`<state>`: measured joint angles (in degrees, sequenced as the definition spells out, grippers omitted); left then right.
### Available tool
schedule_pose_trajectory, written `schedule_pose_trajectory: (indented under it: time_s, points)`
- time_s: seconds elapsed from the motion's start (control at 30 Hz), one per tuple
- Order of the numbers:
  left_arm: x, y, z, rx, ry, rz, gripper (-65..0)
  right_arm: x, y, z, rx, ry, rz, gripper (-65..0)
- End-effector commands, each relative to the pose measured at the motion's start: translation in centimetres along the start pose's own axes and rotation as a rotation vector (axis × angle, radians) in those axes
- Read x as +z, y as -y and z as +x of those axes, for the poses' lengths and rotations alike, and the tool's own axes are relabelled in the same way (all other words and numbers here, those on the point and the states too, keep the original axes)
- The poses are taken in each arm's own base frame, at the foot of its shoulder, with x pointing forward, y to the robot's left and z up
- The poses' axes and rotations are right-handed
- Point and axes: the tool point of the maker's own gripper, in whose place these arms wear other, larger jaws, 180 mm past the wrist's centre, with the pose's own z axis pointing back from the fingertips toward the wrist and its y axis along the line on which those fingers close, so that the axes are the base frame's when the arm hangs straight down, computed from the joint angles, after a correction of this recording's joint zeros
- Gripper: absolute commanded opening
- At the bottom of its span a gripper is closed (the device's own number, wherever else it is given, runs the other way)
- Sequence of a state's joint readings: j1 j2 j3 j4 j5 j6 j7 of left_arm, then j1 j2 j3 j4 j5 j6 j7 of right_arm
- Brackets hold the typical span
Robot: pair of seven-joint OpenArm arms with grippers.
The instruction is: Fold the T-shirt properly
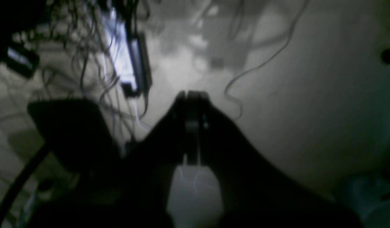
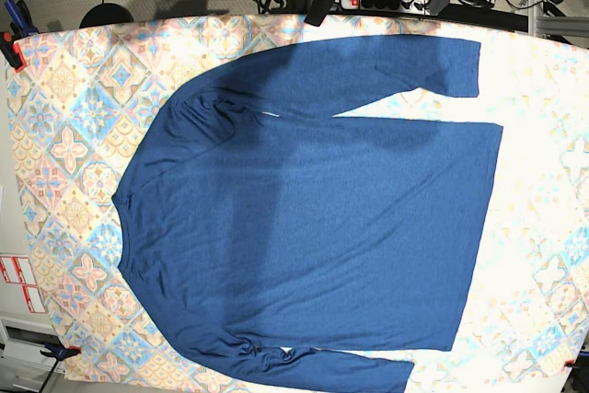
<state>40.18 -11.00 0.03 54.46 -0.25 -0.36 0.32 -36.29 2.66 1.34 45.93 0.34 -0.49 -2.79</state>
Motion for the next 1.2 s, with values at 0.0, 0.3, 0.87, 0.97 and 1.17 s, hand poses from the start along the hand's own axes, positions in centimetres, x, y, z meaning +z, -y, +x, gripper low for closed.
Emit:
schedule_pose_trajectory:
  time_s: [0.0,0.3,0.87,0.97,1.17]
  points:
    - [1.1,-0.4,-0.9,-0.012,-0.001,0.003,-65.0,0.8,1.1,-0.9,-0.005,-0.003,-0.021,-65.0]
    - [6.0,0.1,4.0,-0.035,0.175,-0.023,-65.0,6.3,5.5,2.1,-0.002,0.136,-0.112,-65.0]
    - [11.7,-1.2,17.1,0.176,0.318,-0.081,-65.0,15.5,7.4,15.1,0.026,0.311,-0.183,-65.0]
    - [12.2,-1.8,18.7,0.243,0.352,-0.106,-65.0,15.3,6.8,16.4,0.024,0.335,-0.168,-65.0]
    - [11.7,-3.5,21.0,0.393,0.400,-0.145,-48.0,14.8,4.2,19.0,0.031,0.393,-0.105,-65.0]
